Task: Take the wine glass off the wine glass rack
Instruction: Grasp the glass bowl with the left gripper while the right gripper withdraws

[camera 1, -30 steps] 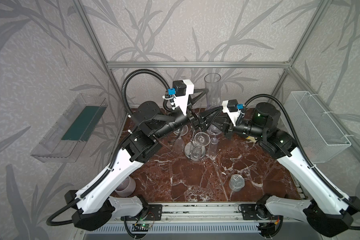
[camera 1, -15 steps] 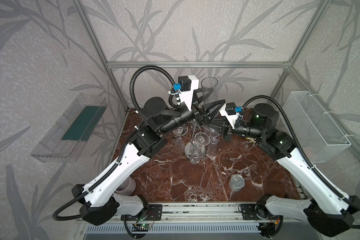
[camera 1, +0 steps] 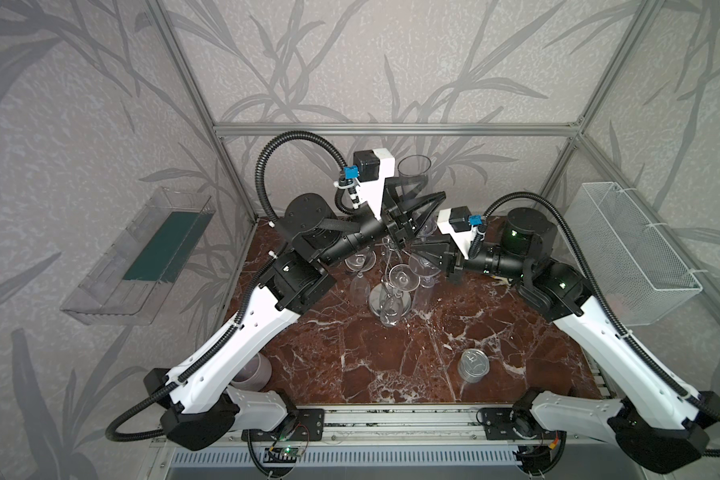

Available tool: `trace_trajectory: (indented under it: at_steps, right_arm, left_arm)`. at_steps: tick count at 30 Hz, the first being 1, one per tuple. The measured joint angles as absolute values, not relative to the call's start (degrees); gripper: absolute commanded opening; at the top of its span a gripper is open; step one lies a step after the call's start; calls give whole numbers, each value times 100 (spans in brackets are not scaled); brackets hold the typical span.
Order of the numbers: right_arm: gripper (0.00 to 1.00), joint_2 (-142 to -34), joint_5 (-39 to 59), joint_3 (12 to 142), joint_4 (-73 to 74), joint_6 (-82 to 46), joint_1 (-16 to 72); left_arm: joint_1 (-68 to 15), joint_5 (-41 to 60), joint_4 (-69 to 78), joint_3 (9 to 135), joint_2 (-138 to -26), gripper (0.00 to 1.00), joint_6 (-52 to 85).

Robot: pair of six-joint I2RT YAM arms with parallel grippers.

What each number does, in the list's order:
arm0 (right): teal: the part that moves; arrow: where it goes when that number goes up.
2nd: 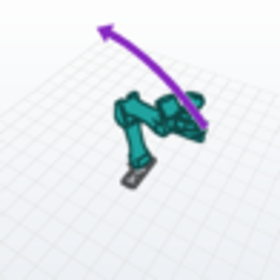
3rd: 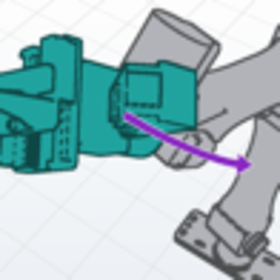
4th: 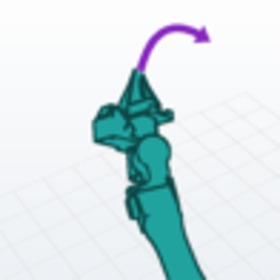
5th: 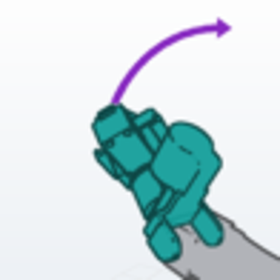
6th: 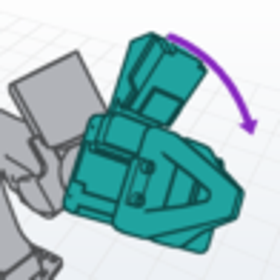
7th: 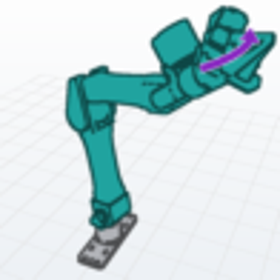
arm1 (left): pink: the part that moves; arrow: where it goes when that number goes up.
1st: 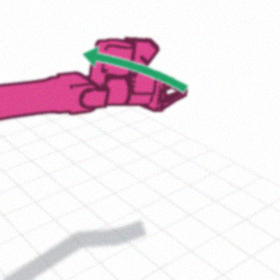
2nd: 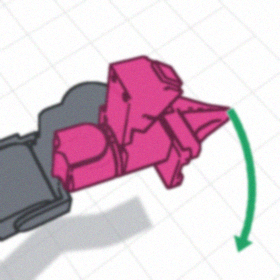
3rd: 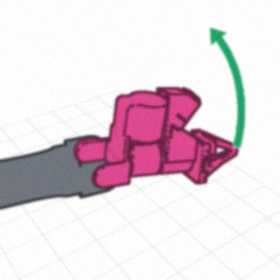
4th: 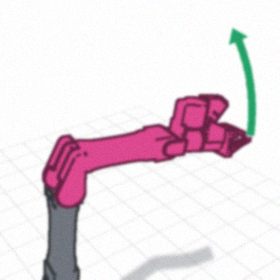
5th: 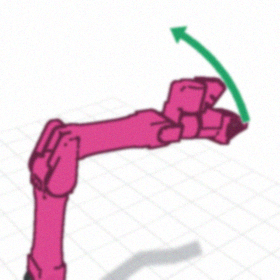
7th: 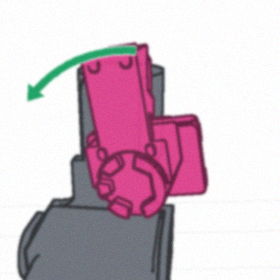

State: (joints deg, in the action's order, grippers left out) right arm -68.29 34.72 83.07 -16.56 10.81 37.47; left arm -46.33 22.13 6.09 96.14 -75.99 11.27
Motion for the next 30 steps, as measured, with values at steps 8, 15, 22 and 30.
trace_trajectory:
  at_steps: [8, 15, 22, 30]
  right_arm:
    - [89, -6549, 3251, 8003, -1164, 1050, 3763]
    - [90, -6160, 2893, 7979, -827, 1074, 3763]
    - [90, -5833, 2534, 7789, -707, 1170, 3763]
    - [91, -5555, 2091, 7419, -878, 1269, 3769]
  left_arm:
    - [-4637, 2084, 471, 9461, -7507, 40, 1028]
    - [-4637, 1715, 10, 9297, -7037, 40, 480]
    - [-4637, 1284, -587, 9275, -6495, 40, -176]
    - [-4637, 252, -1463, 9100, -6018, 40, -1057]
